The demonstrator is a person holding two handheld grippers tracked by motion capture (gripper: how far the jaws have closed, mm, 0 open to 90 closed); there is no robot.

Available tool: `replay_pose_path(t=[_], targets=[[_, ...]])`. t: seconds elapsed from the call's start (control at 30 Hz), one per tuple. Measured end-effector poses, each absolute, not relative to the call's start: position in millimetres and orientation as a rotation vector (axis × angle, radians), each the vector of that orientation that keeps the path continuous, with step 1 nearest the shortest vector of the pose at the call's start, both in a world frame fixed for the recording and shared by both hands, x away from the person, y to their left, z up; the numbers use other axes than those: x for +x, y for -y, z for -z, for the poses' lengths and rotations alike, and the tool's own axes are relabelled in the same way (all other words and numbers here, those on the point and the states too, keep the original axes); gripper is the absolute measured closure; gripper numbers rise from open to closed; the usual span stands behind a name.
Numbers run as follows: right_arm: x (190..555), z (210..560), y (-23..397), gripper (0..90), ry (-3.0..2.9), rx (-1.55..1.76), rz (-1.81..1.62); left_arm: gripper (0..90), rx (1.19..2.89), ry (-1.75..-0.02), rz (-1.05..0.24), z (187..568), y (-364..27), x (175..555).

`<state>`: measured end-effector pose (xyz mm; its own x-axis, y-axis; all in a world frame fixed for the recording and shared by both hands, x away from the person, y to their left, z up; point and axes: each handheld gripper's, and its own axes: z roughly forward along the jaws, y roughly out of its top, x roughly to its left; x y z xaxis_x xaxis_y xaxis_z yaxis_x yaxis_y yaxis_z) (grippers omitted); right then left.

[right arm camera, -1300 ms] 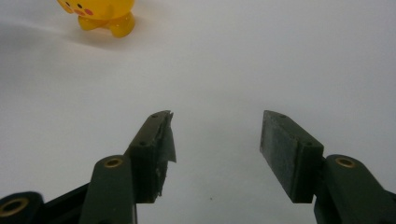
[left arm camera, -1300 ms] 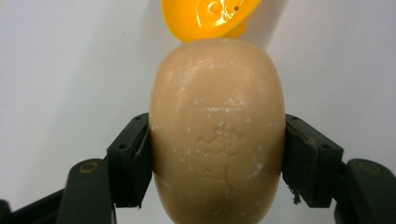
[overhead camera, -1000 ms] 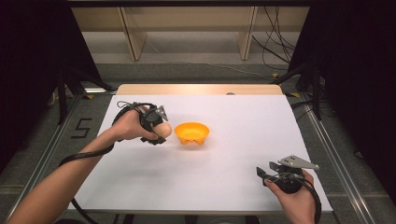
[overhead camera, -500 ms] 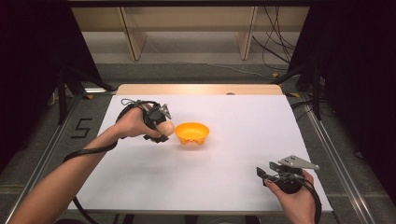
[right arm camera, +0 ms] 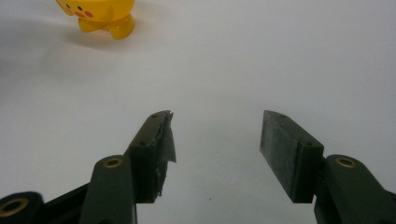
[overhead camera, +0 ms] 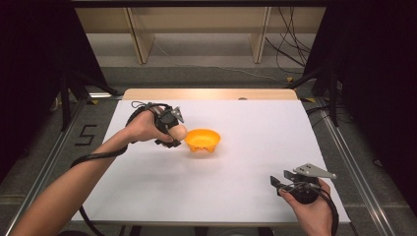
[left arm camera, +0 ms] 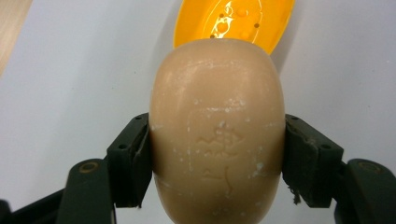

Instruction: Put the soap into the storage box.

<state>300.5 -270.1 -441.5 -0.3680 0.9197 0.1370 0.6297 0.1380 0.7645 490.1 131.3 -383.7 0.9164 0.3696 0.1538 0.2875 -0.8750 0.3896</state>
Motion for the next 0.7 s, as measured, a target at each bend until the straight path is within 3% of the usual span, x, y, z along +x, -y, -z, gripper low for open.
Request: replay_pose_path(t=[0.7], targets=[[300, 441, 270, 44.0, -2.058, 1.490, -1.094, 32.4, 2.703, -0.456, -0.313, 379, -118, 498]])
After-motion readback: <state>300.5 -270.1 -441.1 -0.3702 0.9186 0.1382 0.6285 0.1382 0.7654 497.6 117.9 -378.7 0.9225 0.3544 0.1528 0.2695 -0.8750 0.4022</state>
